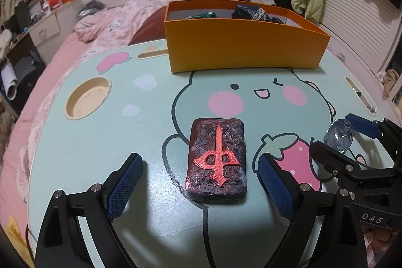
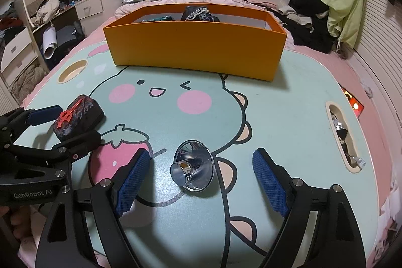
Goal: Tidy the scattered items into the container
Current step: 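Grasp the silver round tin with the right gripper while the left holds the dark box, then carry the dark box into the orange box with the left gripper while the right drops the tin in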
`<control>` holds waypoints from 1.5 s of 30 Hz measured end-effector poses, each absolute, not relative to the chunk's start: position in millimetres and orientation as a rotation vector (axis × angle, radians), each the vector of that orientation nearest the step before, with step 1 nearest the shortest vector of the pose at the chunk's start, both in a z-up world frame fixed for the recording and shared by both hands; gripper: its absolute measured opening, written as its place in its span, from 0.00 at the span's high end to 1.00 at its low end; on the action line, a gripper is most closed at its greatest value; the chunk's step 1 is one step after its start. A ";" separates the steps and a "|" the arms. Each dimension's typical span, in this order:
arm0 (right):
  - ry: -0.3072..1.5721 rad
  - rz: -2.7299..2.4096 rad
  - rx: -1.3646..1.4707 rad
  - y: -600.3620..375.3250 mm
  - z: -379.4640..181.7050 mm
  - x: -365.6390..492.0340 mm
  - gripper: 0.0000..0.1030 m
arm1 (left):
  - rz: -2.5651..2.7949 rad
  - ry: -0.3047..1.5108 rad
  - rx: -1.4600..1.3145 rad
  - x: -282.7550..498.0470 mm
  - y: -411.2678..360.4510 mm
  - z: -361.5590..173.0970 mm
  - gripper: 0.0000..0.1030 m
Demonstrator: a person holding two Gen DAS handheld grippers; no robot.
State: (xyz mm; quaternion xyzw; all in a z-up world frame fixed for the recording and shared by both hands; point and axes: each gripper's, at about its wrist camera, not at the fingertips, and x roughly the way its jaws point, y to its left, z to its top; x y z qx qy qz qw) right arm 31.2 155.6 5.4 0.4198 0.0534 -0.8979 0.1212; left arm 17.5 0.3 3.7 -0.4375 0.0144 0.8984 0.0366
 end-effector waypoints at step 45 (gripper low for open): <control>-0.061 -2.669 1.054 158.5 94.4 -121.6 0.62 | 2.658 0.055 -1.188 -151.8 20.3 81.3 0.28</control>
